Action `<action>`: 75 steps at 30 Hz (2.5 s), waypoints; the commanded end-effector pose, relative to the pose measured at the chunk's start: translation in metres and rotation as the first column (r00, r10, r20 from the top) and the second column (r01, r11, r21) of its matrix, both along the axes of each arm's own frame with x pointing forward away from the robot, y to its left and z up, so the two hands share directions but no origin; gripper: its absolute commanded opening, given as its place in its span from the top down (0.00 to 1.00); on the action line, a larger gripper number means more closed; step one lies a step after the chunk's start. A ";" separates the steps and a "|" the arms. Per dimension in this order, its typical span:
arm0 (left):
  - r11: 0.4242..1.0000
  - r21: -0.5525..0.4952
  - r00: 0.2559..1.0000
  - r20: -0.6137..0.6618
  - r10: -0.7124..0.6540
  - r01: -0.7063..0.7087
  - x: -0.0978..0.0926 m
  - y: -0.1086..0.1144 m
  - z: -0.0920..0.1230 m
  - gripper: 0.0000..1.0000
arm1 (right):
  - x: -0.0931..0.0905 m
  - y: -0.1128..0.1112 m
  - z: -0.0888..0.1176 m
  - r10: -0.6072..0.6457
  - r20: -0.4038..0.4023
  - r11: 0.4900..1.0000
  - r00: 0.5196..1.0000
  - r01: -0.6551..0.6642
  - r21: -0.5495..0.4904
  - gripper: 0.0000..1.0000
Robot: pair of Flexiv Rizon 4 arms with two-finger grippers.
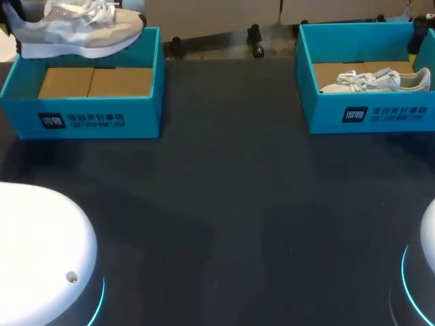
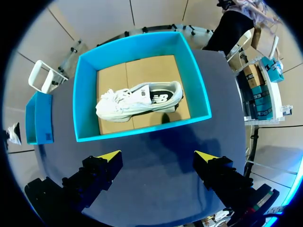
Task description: Take the shoe out of the shoebox, open the shoe tongue, remove and reinsert the insole, then place the shoe into the shoebox
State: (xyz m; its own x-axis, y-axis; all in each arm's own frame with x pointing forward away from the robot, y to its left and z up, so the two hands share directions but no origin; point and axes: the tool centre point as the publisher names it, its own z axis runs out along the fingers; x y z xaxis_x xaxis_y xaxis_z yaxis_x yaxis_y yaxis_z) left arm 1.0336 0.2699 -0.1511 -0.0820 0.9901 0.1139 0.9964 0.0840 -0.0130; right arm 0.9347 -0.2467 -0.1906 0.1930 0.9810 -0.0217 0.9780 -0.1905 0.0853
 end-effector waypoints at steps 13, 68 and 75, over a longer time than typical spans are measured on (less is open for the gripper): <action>0.999 0.018 0.974 0.224 -0.044 0.041 -0.125 -0.030 0.017 1.00 | -0.001 0.000 0.000 -0.002 0.002 1.000 1.000 0.002 -0.002 0.00; 0.991 0.079 0.994 0.006 -0.105 0.104 -0.282 -0.170 -0.030 1.00 | -0.001 0.000 0.000 -0.002 0.002 1.000 1.000 0.002 -0.002 0.00; 0.992 0.079 0.995 -0.028 -0.099 0.101 -0.299 -0.203 -0.049 1.00 | -0.001 0.000 0.000 -0.002 0.002 1.000 1.000 0.002 -0.002 0.00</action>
State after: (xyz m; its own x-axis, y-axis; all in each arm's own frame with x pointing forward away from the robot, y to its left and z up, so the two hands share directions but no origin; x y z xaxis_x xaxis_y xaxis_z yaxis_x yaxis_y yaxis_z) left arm 0.7323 0.0818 -0.1931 0.0229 0.9856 0.1676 0.9994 -0.0184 -0.0287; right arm 0.9346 -0.2466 -0.1906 0.1930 0.9810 -0.0217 0.9780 -0.1906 0.0854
